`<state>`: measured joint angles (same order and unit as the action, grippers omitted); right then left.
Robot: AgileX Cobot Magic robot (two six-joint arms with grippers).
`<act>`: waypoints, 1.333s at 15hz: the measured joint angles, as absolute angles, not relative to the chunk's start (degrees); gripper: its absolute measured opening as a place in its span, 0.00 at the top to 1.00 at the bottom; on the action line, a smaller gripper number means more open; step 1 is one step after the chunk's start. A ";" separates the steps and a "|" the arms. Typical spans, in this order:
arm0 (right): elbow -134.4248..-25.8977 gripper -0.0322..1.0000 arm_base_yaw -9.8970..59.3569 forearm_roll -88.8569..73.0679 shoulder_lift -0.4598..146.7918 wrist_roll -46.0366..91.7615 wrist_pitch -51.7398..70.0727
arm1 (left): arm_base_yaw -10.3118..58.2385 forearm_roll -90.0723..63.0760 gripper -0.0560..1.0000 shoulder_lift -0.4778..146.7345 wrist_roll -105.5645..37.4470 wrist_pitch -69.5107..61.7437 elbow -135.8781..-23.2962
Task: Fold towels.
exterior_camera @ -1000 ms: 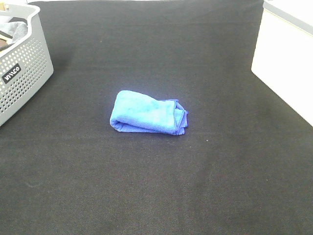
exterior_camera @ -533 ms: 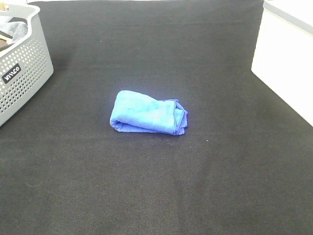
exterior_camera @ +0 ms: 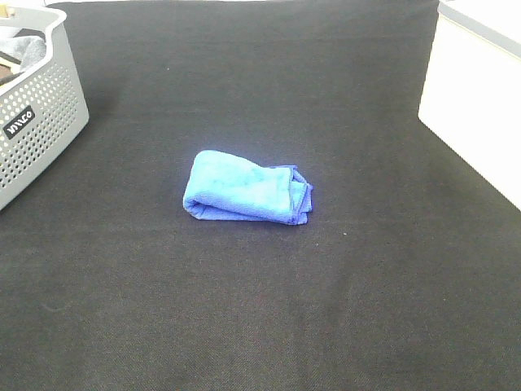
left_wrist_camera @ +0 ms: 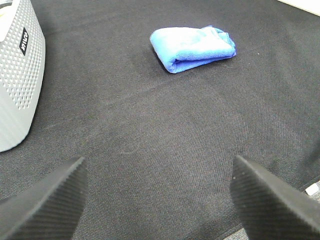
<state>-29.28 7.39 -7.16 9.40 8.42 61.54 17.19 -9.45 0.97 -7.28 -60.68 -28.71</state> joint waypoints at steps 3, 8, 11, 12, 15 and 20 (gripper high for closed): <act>-29.28 0.24 7.39 -7.10 9.40 8.42 61.54 | 16.56 -9.51 0.23 0.97 -7.28 -60.68 -28.71; -29.28 0.24 1.15 -7.68 7.05 8.42 61.36 | 3.67 -9.51 0.23 -0.29 -7.28 -60.68 -28.71; -29.28 0.24 -1.83 -7.73 2.69 8.42 61.36 | 1.55 -9.51 0.23 -0.29 -7.28 -60.68 -28.71; -29.28 0.24 -1.83 -7.91 1.26 8.42 61.36 | 1.55 -9.51 0.23 -0.29 -7.28 -60.68 -28.71; -29.28 0.24 -1.83 -7.91 -0.17 8.37 61.36 | 1.55 -9.51 0.23 -0.29 -7.28 -60.68 -28.71; -29.28 0.24 -1.83 -7.91 -0.17 8.37 61.36 | 1.55 -9.51 0.23 -0.29 -7.28 -60.68 -28.71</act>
<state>-29.28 -1.83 -7.91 -0.17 8.37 61.36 1.55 -9.51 -0.29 -7.28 -60.68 -28.71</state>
